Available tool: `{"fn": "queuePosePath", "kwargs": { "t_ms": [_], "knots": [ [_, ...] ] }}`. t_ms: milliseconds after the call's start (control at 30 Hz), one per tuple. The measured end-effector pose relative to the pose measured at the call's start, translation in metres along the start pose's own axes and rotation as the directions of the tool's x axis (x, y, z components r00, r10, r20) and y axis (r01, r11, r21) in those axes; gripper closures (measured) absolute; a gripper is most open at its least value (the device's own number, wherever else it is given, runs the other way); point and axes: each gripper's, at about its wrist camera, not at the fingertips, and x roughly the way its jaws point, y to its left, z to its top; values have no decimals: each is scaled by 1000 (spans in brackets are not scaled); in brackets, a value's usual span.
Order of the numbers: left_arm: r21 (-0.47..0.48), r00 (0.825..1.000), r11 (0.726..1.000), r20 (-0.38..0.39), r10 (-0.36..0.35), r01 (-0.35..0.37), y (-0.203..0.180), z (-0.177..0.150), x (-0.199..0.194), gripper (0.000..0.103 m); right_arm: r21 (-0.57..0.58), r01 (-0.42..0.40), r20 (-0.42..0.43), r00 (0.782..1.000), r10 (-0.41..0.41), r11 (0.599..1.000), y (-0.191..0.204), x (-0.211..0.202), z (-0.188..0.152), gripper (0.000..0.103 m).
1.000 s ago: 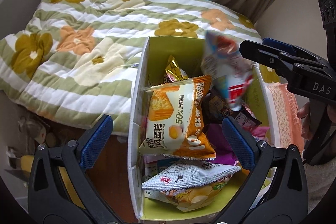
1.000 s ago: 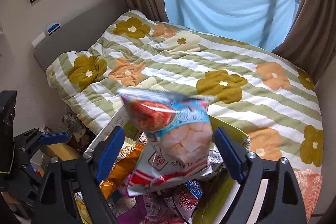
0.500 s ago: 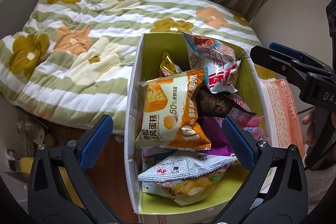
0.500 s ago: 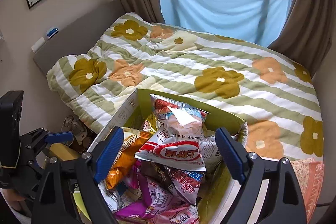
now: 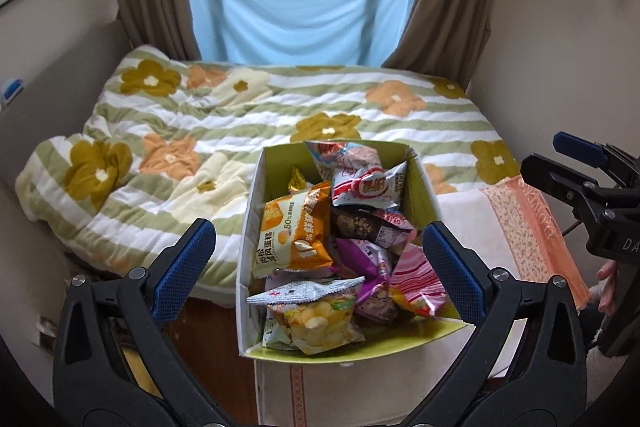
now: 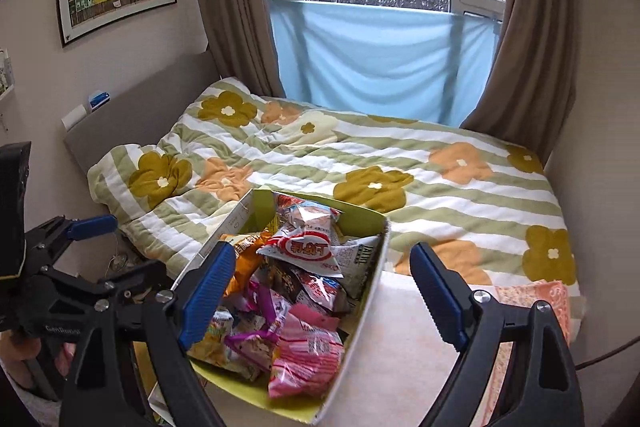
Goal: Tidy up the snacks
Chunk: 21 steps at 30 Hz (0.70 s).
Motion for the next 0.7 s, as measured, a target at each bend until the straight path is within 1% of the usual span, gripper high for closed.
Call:
{"fn": "queuePosePath", "kwargs": {
  "t_ms": [100, 133, 200, 267, 300, 333, 367, 467, 567, 700],
  "knots": [
    [-13, 996, 1000, 81, 26, -25, -23, -16, -40, 0, 15, 65, 34, 997, -66, 998, -14, -41, -22, 16],
    [-16, 995, 1000, 100, 23, -21, -32, -23, -51, 0, 25, 76, 43, 996, -77, 997, -17, -54, -30, 16],
    [-14, 993, 1000, 120, 7, -5, -48, -37, -69, 0, 42, 107, 64, 992, -110, 993, -23, -77, -47, 16],
    [-2, 990, 1000, 138, 10, -10, -63, -50, -84, 0, 58, 152, 88, 984, -157, 987, -26, -98, -65, 16],
    [3, 989, 1000, 145, 15, -15, -70, -57, -90, 0, 64, 172, 94, 980, -178, 983, -27, -106, -73, 14],
    [7, 988, 1000, 153, 22, -23, -77, -63, -97, 0, 71, 187, 94, 977, -193, 980, -29, -112, -80, 10],
    [12, 987, 1000, 162, 24, -26, -82, -70, -104, 0, 80, 198, 88, 975, -205, 977, -31, -117, -87, 1],
    [29, 984, 999, 173, 36, -42, -95, -89, -117, 0, 120, 207, 61, 975, -215, 971, -37, -129, -106, 0],
    [44, 982, 997, 185, 47, -56, -105, -104, -126, 0, 153, 247, 52, 965, -258, 957, -44, -137, -123, 0],
    [39, 983, 997, 179, 51, -59, -111, -115, -133, 0, 177, 243, 50, 966, -255, 954, -48, -147, -136, 0]
  ]
}}
